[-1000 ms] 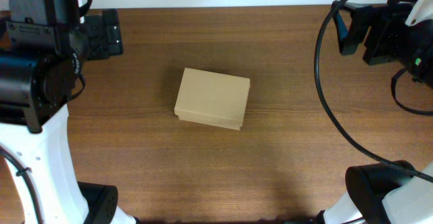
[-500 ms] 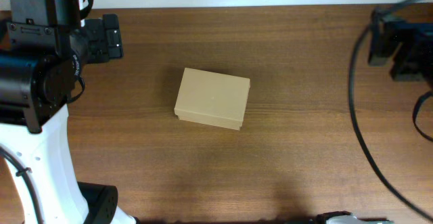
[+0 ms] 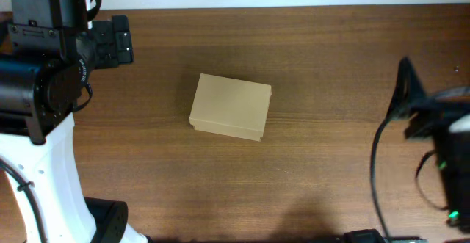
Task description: Pack container
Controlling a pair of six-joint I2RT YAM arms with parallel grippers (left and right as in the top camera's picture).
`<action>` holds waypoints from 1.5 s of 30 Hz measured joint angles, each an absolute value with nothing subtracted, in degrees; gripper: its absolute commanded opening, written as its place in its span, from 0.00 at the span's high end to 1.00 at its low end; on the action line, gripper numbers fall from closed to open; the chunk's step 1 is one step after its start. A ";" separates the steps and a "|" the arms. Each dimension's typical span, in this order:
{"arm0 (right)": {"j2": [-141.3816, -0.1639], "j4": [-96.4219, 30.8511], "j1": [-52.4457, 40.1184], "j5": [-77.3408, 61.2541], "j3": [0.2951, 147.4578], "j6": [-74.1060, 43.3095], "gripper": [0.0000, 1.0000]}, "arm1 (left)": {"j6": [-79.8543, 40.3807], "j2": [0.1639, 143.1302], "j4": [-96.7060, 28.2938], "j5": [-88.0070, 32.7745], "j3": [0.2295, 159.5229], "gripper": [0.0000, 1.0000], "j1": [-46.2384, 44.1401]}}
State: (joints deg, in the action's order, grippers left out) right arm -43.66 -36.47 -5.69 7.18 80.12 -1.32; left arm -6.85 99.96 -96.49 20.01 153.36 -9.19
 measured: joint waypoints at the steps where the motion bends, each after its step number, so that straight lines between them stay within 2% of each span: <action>1: -40.07 -33.21 -5.69 7.31 74.43 -1.28 0.01 | -6.85 99.96 -96.51 20.01 153.36 0.00 -9.19; 10: -20.43 -20.86 -2.50 7.51 42.19 -1.28 0.01 | -6.85 99.96 -96.51 20.03 153.36 0.00 -9.19; 21: -1.56 -16.25 1.78 8.62 16.43 -1.30 0.01 | -6.85 99.96 -96.57 20.01 153.36 0.00 -9.19; 32: -0.89 -13.21 5.37 8.93 9.19 -1.30 0.01 | -6.85 99.96 -96.57 20.01 153.36 0.00 -9.19; 45: -0.84 -11.88 5.50 8.95 4.25 -1.30 0.01 | -6.85 99.96 -96.62 20.01 153.36 0.00 -9.19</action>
State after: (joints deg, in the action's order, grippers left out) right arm -0.84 -11.88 5.50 8.95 4.25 -1.30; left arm -6.85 99.96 -96.62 20.01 153.36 -9.19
